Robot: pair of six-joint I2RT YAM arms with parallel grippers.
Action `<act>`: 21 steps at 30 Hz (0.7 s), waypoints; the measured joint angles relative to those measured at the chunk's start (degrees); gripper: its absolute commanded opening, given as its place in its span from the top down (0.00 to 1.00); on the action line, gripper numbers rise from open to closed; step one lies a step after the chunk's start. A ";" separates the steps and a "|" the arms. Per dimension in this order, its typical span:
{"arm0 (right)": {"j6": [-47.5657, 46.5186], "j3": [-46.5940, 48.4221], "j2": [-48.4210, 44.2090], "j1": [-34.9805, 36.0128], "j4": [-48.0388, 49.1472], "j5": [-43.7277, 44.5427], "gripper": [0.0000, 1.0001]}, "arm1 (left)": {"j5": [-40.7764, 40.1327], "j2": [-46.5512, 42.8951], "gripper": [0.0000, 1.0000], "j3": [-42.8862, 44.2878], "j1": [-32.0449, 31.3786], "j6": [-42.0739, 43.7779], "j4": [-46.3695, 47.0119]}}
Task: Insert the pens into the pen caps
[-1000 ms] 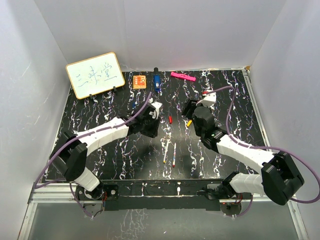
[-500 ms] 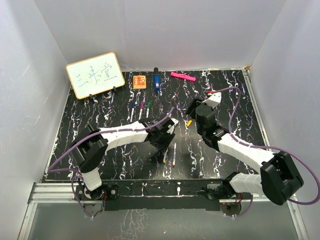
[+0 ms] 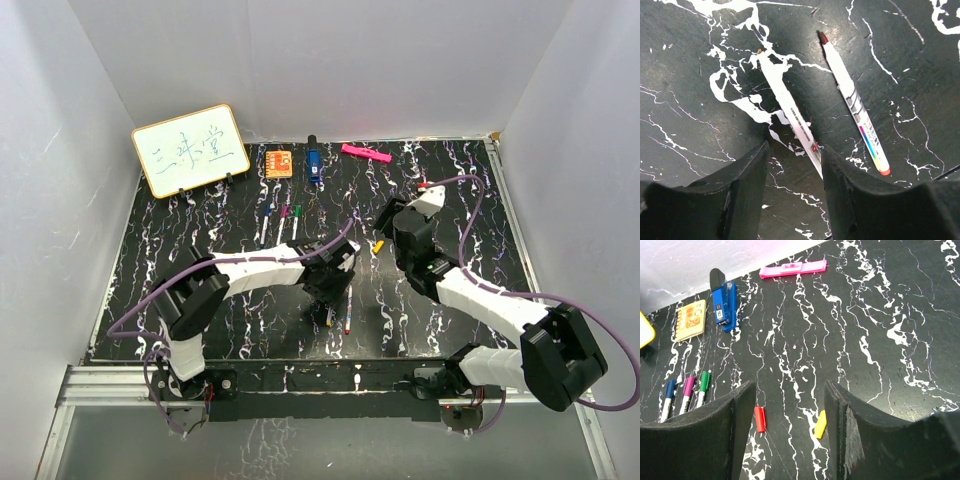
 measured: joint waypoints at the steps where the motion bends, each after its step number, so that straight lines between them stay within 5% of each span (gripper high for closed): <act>1: 0.02 -0.28 -0.09 -0.09 0.02 -0.02 0.45 | -0.26 0.24 0.55 0.00 -0.07 -0.11 -0.02; 21: 0.17 -1.25 -1.14 -1.09 0.42 -1.31 0.45 | -6.82 4.11 0.67 3.28 -0.09 -0.42 -2.71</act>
